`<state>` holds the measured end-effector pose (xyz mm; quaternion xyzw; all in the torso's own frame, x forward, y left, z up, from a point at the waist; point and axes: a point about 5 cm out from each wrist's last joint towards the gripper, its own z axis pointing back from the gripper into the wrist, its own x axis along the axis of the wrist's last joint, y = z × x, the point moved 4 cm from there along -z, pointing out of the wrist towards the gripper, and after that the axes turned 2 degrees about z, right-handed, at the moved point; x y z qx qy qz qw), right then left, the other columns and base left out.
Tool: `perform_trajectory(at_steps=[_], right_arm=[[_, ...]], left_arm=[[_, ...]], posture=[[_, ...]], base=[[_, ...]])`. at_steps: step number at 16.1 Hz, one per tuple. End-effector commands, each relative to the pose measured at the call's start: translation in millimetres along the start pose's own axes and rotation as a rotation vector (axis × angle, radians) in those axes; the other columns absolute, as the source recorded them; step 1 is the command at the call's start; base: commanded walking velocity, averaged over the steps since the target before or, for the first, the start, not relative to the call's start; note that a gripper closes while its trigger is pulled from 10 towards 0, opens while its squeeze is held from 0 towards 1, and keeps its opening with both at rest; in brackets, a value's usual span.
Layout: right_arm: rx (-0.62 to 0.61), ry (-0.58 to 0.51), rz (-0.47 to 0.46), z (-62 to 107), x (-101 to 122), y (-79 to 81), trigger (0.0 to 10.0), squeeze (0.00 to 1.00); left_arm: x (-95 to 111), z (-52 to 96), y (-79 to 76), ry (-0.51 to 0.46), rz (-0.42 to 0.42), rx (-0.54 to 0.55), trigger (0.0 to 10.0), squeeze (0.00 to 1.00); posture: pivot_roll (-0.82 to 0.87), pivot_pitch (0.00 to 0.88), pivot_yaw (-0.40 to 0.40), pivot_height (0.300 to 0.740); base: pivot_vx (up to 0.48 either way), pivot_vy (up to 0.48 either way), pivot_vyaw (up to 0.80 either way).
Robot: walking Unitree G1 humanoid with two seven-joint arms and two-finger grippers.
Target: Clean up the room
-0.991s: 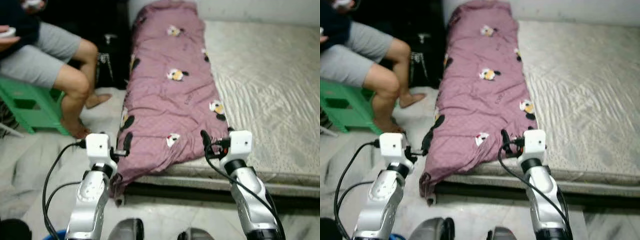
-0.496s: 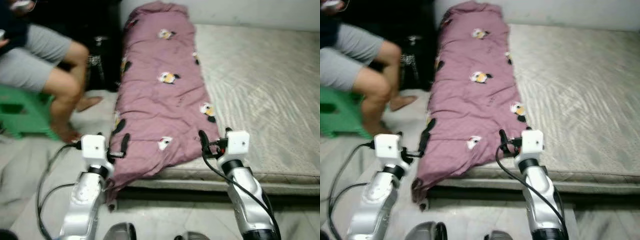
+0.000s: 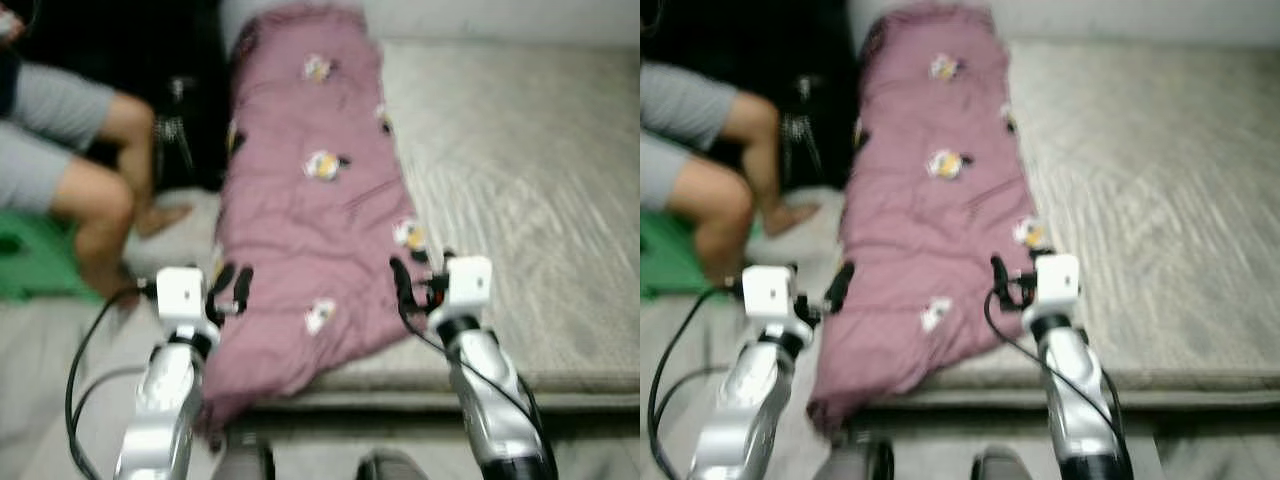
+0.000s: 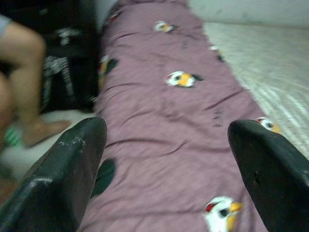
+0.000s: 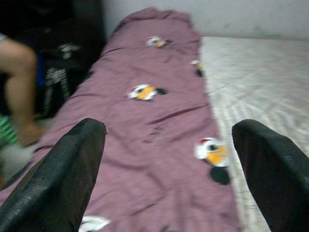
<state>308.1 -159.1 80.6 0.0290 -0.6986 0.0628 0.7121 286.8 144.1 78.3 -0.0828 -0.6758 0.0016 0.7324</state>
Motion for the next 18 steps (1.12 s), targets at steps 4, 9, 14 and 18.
perform_trajectory(at_steps=[4,9,14,18], right_arm=[[-0.026,0.024,-0.004,5.2,-6.0,-8.3,10.0,0.0],[-0.017,0.032,-0.014,7.5,-8.3,-5.2,10.0,0.0],[-0.009,0.031,-0.023,6.1,-8.5,-1.9,10.0,0.0],[-0.012,0.029,-0.022,6.5,-8.1,-3.0,10.0,0.0]], left_arm=[[-3.5,1.4,-4.7,0.017,-0.001,-0.004,10.0,0.0],[-9.6,12.4,11.2,0.04,-0.035,0.06,10.0,0.0],[-9.9,12.5,10.5,0.048,-0.019,0.063,10.0,0.0],[-10.2,11.0,10.1,0.047,-0.026,0.066,10.0,0.0]], posture=[[-0.03,0.107,-0.001,0.74],[-0.01,0.122,0.0,0.74],[-0.01,0.122,0.003,0.684],[-0.02,0.123,0.003,0.639]], base=[[0.0,0.0,0.0],[0.0,0.0,0.0],[0.0,0.0,0.0],[0.0,0.0,0.0]])
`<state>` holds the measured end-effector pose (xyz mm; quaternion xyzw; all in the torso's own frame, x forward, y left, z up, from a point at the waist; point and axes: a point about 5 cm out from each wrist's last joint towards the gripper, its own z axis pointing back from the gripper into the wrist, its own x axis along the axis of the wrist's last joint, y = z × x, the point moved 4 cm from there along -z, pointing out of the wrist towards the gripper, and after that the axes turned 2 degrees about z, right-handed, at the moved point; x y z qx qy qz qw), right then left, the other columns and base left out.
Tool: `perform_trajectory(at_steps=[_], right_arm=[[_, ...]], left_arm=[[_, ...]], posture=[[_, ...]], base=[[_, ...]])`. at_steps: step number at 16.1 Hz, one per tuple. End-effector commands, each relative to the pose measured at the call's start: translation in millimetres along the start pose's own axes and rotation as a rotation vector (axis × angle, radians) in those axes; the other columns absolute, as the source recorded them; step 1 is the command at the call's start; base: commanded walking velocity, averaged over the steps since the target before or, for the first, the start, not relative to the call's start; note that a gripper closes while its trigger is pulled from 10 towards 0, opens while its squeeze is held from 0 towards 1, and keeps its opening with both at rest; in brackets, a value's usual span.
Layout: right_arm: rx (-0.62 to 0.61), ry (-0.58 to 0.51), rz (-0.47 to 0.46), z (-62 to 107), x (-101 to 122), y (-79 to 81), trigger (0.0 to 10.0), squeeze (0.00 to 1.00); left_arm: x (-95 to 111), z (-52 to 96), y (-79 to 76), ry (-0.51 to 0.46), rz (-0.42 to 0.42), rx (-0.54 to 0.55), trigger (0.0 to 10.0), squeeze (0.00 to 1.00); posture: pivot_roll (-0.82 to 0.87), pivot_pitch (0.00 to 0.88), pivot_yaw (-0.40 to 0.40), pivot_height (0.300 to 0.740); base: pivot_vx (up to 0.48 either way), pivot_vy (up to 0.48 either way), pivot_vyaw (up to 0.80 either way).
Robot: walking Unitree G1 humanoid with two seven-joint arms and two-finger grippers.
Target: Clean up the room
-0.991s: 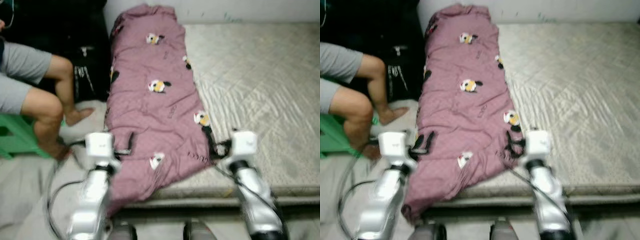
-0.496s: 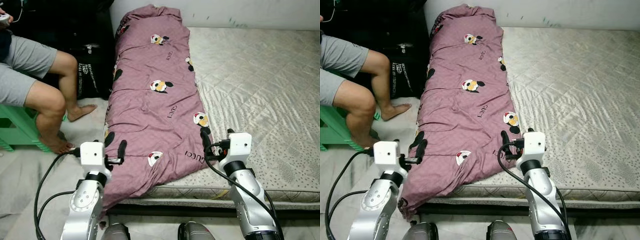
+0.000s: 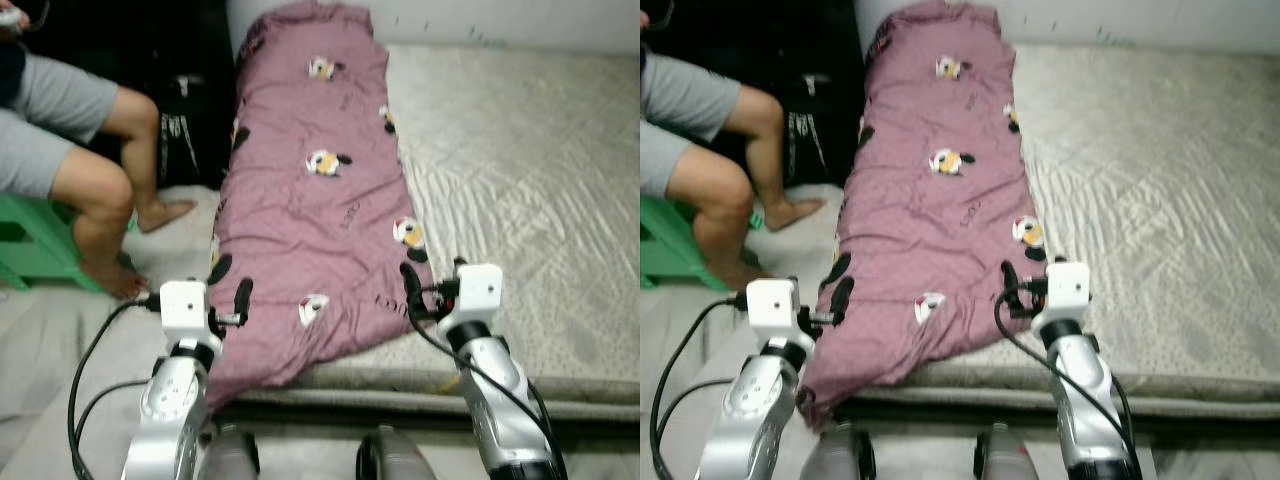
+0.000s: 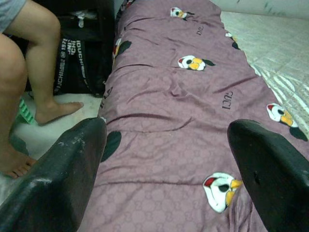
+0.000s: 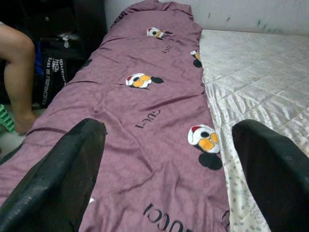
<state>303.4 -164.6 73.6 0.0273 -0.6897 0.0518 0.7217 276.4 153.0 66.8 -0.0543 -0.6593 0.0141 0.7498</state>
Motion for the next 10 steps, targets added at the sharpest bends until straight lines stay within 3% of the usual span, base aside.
perform_trajectory(at_steps=[1,4,10], right_arm=[[0.006,0.004,-0.008,1.4,-1.0,1.6,10.0,0.0],[0.01,0.002,-0.009,0.9,-0.7,2.2,10.0,0.0],[0.017,0.005,-0.003,-0.2,-0.4,2.6,10.0,0.0]], left_arm=[[1.1,0.3,1.1,0.0,-0.009,0.005,10.0,0.0],[2.2,-0.4,0.8,-0.004,-0.009,0.01,10.0,0.0],[5.5,-2.0,-0.2,-0.017,-0.009,0.025,10.0,0.0]], posture=[[-0.01,0.123,0.004,0.629],[-0.01,0.122,0.001,0.591],[-0.02,0.126,-0.004,0.591]], base=[[0.0,0.0,0.0],[0.0,0.0,0.0],[0.0,0.0,0.0]])
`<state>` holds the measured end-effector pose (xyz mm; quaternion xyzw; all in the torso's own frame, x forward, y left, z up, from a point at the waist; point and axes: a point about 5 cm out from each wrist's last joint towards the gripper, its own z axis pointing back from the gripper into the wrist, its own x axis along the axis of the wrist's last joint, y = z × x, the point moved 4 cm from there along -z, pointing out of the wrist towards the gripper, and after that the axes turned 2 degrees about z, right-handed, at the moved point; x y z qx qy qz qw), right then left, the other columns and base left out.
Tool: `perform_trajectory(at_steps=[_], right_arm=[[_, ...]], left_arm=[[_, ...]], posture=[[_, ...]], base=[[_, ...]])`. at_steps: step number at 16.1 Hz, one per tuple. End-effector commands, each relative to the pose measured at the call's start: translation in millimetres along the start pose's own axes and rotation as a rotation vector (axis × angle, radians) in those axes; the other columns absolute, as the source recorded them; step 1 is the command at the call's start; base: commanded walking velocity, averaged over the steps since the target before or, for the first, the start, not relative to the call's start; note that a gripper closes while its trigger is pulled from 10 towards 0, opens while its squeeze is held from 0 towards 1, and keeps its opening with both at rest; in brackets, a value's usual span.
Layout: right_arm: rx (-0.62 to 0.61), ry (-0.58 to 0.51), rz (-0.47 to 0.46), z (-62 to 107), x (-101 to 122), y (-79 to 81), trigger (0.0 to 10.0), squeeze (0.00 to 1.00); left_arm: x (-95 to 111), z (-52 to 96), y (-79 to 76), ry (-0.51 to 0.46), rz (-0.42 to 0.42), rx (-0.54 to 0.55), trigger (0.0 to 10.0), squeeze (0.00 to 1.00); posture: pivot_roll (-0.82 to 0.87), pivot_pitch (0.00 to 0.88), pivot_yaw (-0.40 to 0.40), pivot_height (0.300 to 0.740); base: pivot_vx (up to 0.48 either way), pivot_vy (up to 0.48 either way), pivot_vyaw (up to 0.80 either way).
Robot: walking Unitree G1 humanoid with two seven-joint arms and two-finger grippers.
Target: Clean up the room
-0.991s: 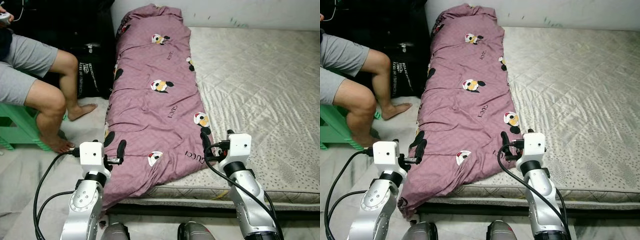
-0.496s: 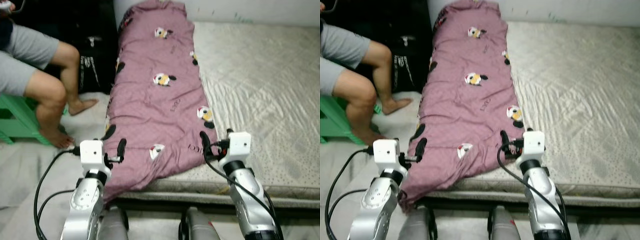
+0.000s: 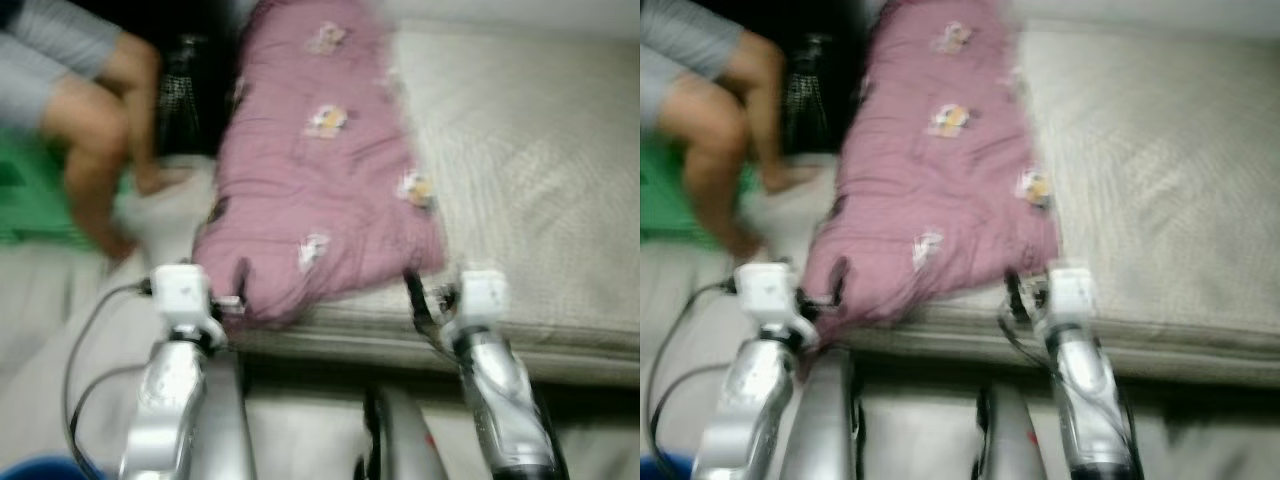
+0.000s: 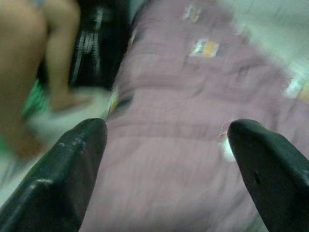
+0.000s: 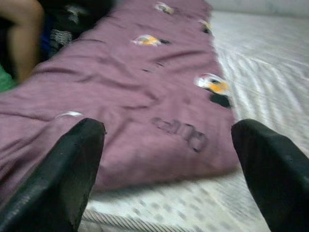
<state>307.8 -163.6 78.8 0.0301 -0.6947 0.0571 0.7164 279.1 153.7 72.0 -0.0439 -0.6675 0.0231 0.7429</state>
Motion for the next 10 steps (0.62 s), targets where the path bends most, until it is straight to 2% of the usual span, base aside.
perform_trajectory(at_steps=[1,4,7,10], right_arm=[[0.008,0.02,-0.008,3.9,-5.7,2.4,10.0,0.0],[0.008,0.024,-0.007,2.7,-6.3,1.1,10.0,0.0],[0.023,0.022,-0.011,0.2,-5.3,3.8,10.0,0.0],[0.028,0.02,-0.013,0.4,-4.8,5.5,10.0,0.0]], left_arm=[[-0.6,0.2,-0.3,0.007,-0.01,-0.001,10.0,0.0],[-9.5,5.6,3.8,0.038,-0.018,0.003,10.0,0.0],[-9.1,7.0,5.4,0.038,-0.014,0.008,10.0,0.0],[-8.6,5.7,3.3,0.036,-0.012,0.002,10.0,0.0]], posture=[[-0.01,0.128,-0.008,0.591],[-0.01,0.131,-0.012,0.591],[-0.01,0.131,-0.014,0.586],[-0.01,0.13,-0.014,0.546]], base=[[0.0,0.0,0.0],[0.0,0.0,0.0],[0.0,0.0,0.0],[0.0,0.0,0.0]])
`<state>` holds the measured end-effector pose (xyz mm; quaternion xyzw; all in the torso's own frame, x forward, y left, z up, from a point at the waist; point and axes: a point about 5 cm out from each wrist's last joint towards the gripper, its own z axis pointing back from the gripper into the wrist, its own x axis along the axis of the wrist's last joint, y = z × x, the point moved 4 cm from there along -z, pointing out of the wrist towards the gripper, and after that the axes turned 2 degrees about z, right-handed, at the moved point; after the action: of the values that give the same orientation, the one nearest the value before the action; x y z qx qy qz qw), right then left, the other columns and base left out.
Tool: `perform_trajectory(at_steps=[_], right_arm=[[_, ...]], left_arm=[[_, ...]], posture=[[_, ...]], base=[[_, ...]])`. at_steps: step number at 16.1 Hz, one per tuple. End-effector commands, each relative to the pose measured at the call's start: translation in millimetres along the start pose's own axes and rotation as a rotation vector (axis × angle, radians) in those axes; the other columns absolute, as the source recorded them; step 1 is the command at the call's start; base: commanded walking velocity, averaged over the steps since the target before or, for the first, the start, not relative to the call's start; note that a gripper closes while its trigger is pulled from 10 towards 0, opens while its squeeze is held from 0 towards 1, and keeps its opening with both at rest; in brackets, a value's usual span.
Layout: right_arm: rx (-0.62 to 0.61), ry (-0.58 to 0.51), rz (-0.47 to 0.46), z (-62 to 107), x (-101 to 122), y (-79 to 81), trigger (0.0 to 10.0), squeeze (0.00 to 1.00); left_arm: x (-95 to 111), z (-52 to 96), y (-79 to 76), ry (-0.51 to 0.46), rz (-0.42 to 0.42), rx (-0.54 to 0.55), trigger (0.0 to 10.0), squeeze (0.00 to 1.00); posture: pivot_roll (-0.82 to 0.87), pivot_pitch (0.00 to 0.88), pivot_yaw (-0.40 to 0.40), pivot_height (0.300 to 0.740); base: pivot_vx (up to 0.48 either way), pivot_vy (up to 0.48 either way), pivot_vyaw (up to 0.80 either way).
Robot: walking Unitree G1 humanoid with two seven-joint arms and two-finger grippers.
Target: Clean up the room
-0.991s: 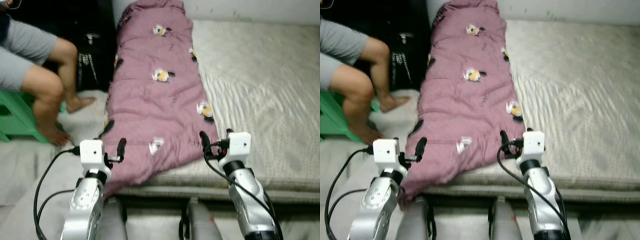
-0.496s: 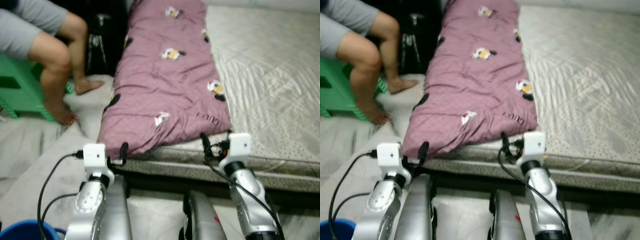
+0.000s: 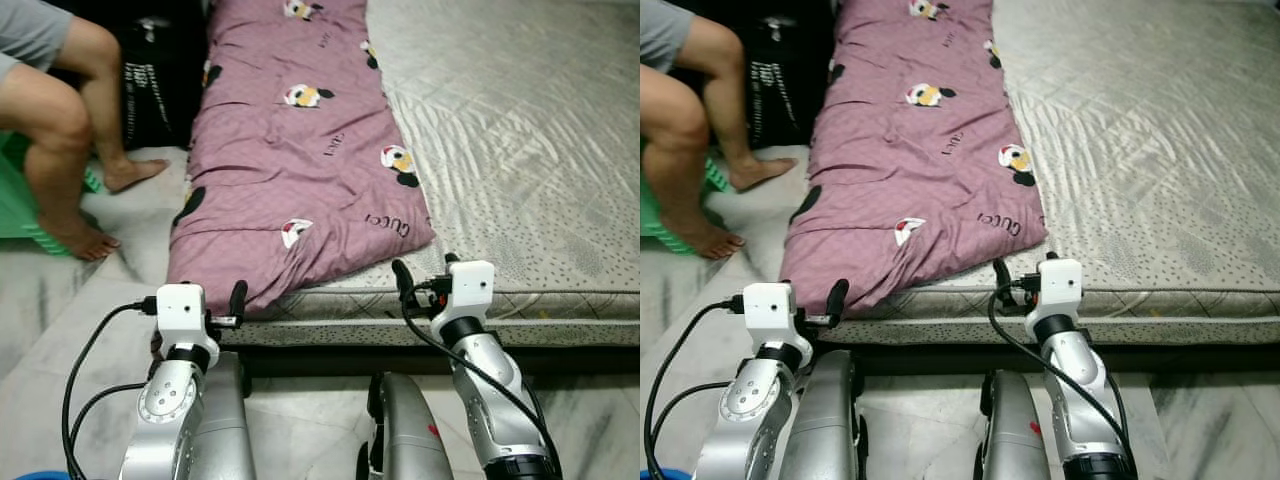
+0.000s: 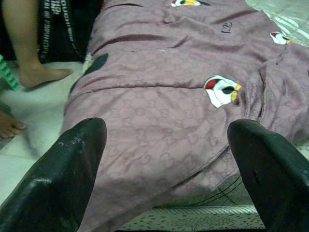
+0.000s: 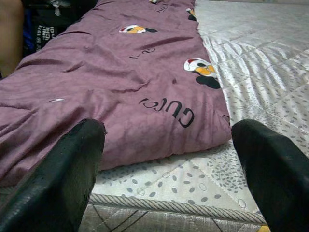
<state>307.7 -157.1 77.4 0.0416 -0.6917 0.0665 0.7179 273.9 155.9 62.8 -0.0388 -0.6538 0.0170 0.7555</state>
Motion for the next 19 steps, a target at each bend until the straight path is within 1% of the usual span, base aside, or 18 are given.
perform_trajectory(at_steps=[1,4,6,7,8,11,12,13,16,19], right_arm=[[-0.002,0.014,-0.011,1.4,-3.7,-1.0,10.0,0.0],[0.0,0.025,-0.006,1.4,-6.3,-0.4,10.0,0.0],[0.024,0.021,0.028,-1.2,-4.5,4.9,10.0,0.0],[0.034,0.017,0.027,-2.6,-3.3,7.4,10.0,0.0],[0.046,0.007,0.003,-9.0,1.2,12.4,10.0,0.0],[0.047,-0.002,-0.005,-19.7,5.5,13.4,10.0,0.0],[0.051,-0.01,-0.008,-24.9,8.4,14.8,10.0,0.0],[0.06,-0.028,-0.009,-35.2,15.5,18.0,10.0,0.0],[0.068,-0.061,-0.017,-55.4,29.7,23.0,10.0,0.0],[0.088,-0.117,-0.037,-85.0,57.4,39.5,10.0,0.0]], left_arm=[[0.7,1.6,0.1,0.0,0.003,0.0,10.0,0.0],[1.0,2.9,0.8,0.003,-0.001,0.004,10.0,0.0],[2.3,4.8,1.4,0.002,-0.002,0.006,10.0,0.0],[2.8,6.1,1.7,0.001,-0.003,0.007,10.0,0.0],[4.9,13.6,4.4,0.004,-0.007,0.016,10.0,0.0],[5.0,26.4,11.8,0.02,-0.019,0.043,10.0,0.0],[6.0,30.2,14.3,0.023,-0.024,0.049,10.0,0.0],[11.4,35.6,18.6,0.021,-0.036,0.062,10.0,0.0],[21.4,43.7,23.8,0.012,-0.057,0.076,10.0,0.0],[27.0,53.8,26.1,0.018,-0.066,0.089,10.0,0.0]], posture=[[-0.01,0.13,-0.014,0.542],[0.0,0.143,-0.012,0.537],[0.01,0.155,-0.013,0.537],[0.01,0.162,-0.014,0.537],[0.04,0.191,-0.018,0.537],[0.08,0.228,-0.017,0.537],[0.09,0.243,-0.017,0.537],[0.12,0.271,-0.016,0.537],[0.16,0.317,-0.015,0.537],[0.19,0.359,-0.014,0.537]], base=[[0.0,0.0,0.0],[0.0,0.0,0.0],[0.0,0.0,0.0],[0.0,0.0,0.8],[0.0,0.0,0.51],[0.0,0.0,0.0],[0.0,0.0,0.0],[0.0,0.0,0.0],[0.0,0.0,0.0],[0.0,0.0,0.0]])
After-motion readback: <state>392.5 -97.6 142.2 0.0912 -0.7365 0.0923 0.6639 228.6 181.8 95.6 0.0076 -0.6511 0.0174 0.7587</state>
